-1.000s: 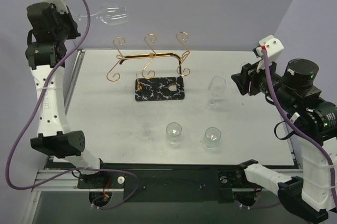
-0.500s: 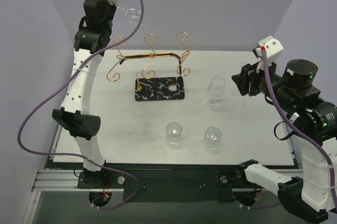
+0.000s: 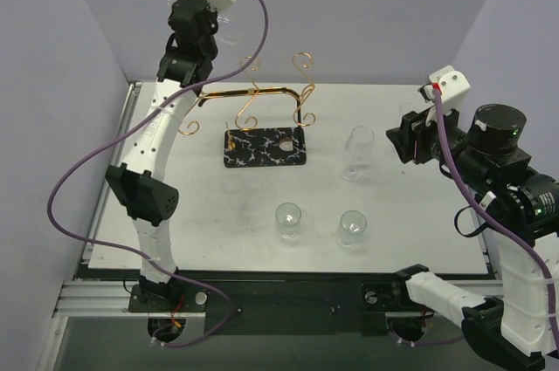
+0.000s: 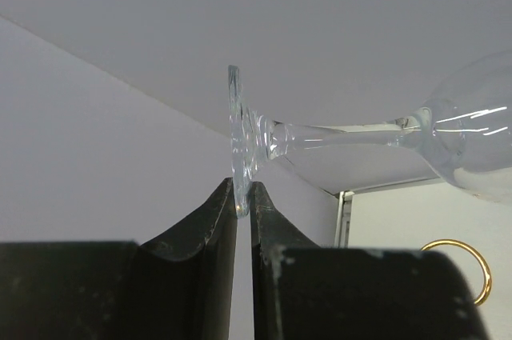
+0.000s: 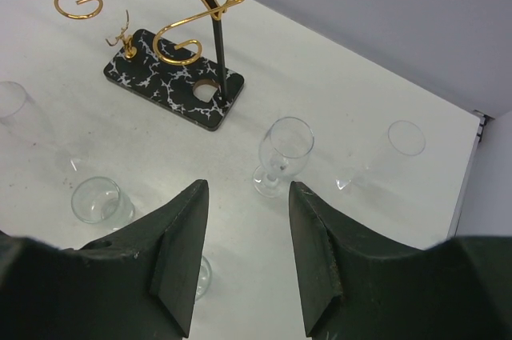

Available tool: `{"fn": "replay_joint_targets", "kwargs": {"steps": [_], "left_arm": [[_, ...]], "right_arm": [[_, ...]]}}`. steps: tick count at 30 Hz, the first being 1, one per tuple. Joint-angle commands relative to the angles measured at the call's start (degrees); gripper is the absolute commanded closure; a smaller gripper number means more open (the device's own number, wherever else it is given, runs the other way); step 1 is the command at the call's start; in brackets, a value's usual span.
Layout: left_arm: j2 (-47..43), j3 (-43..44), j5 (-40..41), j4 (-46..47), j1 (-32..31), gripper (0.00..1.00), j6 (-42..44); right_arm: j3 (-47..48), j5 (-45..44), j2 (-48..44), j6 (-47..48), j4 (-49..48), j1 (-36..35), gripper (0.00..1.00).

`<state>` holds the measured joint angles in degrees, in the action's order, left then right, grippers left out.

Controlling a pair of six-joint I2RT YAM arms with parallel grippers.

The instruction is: Place the wine glass upside down on the wine glass rack

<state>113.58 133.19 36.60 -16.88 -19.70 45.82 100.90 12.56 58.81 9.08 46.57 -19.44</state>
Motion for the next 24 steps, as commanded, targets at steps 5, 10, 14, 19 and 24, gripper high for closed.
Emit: {"fn": "replay_joint_targets", "kwargs": {"steps": [5,10,14,19,24], "left_arm": [[0.4,-3.2,4.1,16.0,-2.7,1.0,15.0],[-0.2,-9.4,4.4,23.0,-4.6,1.0,21.2],[-1.2,-15.0,5.1,27.8,-5.4,1.0,25.1],[-3.6,-23.0,5.4,30.5,-6.4,1.0,26.8],[-6.2,-28.4,6.0,31.9,-6.9,1.0,27.6]], "right_arm": [[-1.8,-0.4,-1.2,0.3,-1.5,0.5,0.6],[-2.2,-0.2,-1.8,0.1,-1.6,1.0,0.6],[-2.6,0.1,-2.1,0.1,-1.6,1.2,0.6],[-2.8,0.4,-2.7,-0.2,-1.6,1.7,0.6],[-2.9,1.2,-3.1,-0.6,-1.6,2.3,0.6]]}}
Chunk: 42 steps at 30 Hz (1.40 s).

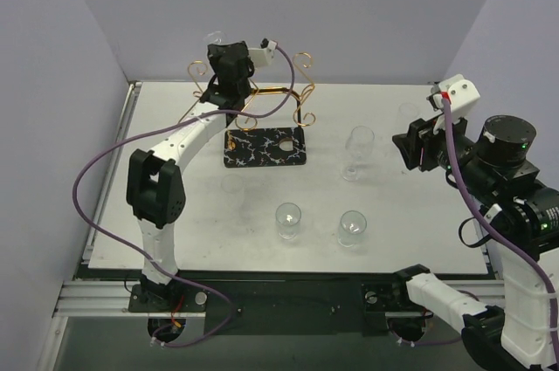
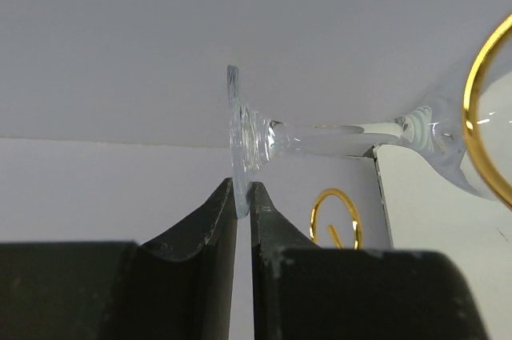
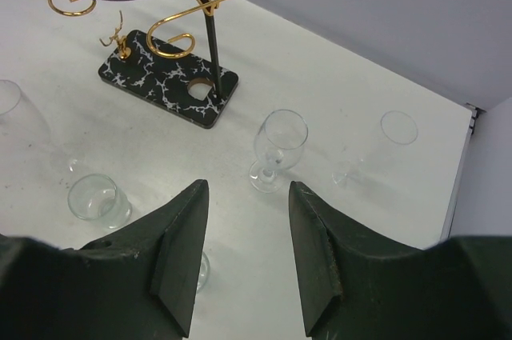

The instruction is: Place the wine glass upside down on the wine glass rack

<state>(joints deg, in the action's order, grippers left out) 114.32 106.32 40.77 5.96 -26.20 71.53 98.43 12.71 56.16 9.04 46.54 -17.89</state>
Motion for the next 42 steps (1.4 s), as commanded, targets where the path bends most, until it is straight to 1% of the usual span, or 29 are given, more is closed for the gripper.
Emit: {"fn": "replay_joint_targets", "kwargs": {"steps": [1,4,12,23,42], "left_arm": [[-7.4,-2.3,1.9,9.2,-0.5,1.0,1.9],[-9.6,-5.6,2.0,9.7,-1.1,1.0,1.9],[-13.5,-11.0,2.9,10.3,-1.9,1.0,2.7],[-16.4,-16.6,3.1,11.2,-1.8,1.0,2.4],[-17.3,-18.8,2.9,9.4,1.1,1.0,2.0]], "right_arm": [[-0.5,1.1,-0.5,-0.6,-1.5,0.8,0.6],[-0.5,1.4,-0.8,-0.8,-1.5,1.2,0.6],[-1.0,1.6,-1.2,-0.8,-1.5,1.5,0.6],[-1.2,1.4,-1.4,-0.7,-1.6,1.6,0.6],[-1.9,1.5,-1.5,-0.4,-1.8,1.6,0.6]]}}
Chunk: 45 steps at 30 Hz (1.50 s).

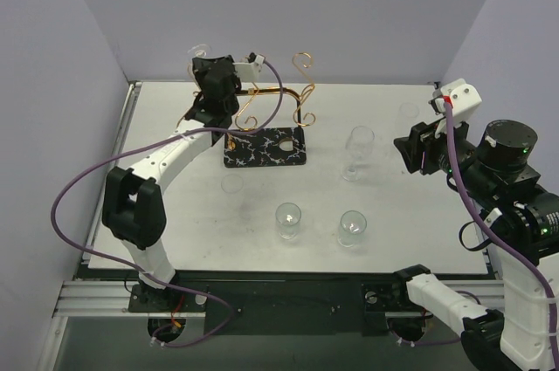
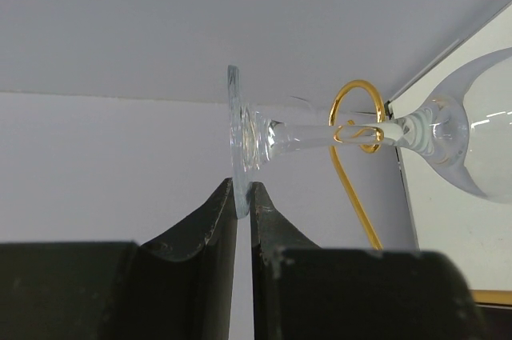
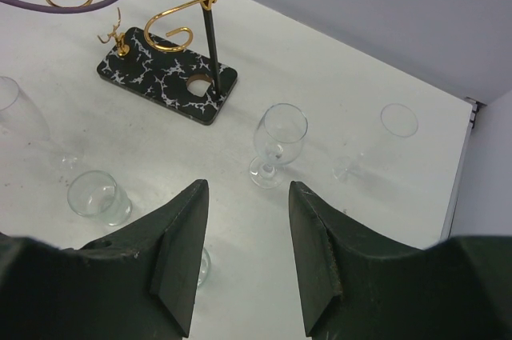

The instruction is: Place the wine glass upside down on the wine glass rack

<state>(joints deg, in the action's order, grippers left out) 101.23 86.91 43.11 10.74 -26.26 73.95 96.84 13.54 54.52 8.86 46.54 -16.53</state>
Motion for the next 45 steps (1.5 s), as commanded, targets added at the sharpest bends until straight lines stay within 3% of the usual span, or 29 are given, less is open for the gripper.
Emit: {"fn": "replay_joint_targets", "kwargs": {"steps": [1,18,34,45], "left_arm": [[-4.2,0.6,0.5,4.4,1.4,1.0,-0.6],[-2.5,2.1,-0.8,2.5,6.2,1.0,-3.1],[7.0,12.0,0.1,1.7,6.7,1.0,-2.1],[6.4,11.2,-0.2,1.6,5.4,1.0,-2.4]], "right_arm": [[-0.3,0.7,0.1,-0.2,-1.8,0.3,0.6],[-0.7,0.5,0.2,-0.2,-1.9,0.3,0.6],[-1.5,-0.2,-0.3,0.0,-1.9,0.3,0.6],[-1.5,-0.2,-0.3,-0.1,-2.0,0.3,0.6]]}}
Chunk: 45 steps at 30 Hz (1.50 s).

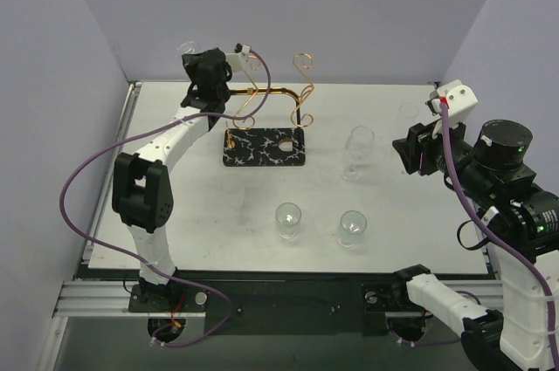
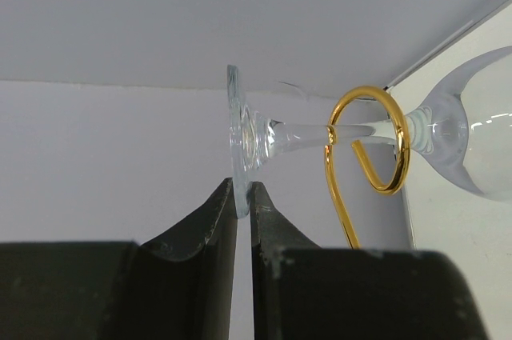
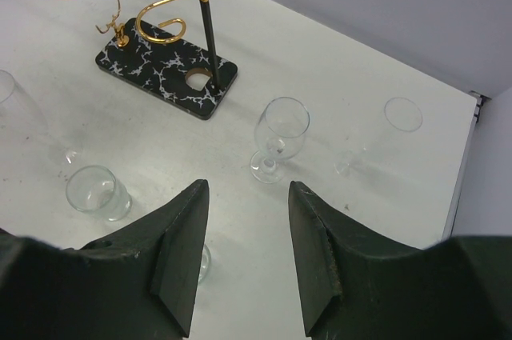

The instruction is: Place the wine glass upside down on the wine glass rack

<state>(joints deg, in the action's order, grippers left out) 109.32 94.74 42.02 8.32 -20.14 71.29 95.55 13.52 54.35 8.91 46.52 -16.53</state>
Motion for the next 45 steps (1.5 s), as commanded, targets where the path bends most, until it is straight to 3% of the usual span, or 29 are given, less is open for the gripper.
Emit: {"fn": "replay_joint_targets", "kwargs": {"steps": [1,10,30,45], "left_arm": [[-1.7,3.3,1.0,3.9,-0.8,1.0,0.2],[-1.0,3.8,1.2,4.3,-1.7,1.0,0.7],[-6.0,-4.6,3.1,6.2,-4.3,1.0,2.1],[-5.7,-4.5,4.6,4.2,-5.0,1.0,2.0]], "right_arm": [[-0.2,-0.2,-0.1,-0.1,-2.0,0.3,0.6],[-0.4,-0.5,-1.0,-0.2,-1.9,0.6,0.6],[-0.7,-0.9,-1.4,0.1,-1.9,0.8,0.6],[-2.9,-2.7,-2.2,0.7,-1.9,0.9,0.59]]}}
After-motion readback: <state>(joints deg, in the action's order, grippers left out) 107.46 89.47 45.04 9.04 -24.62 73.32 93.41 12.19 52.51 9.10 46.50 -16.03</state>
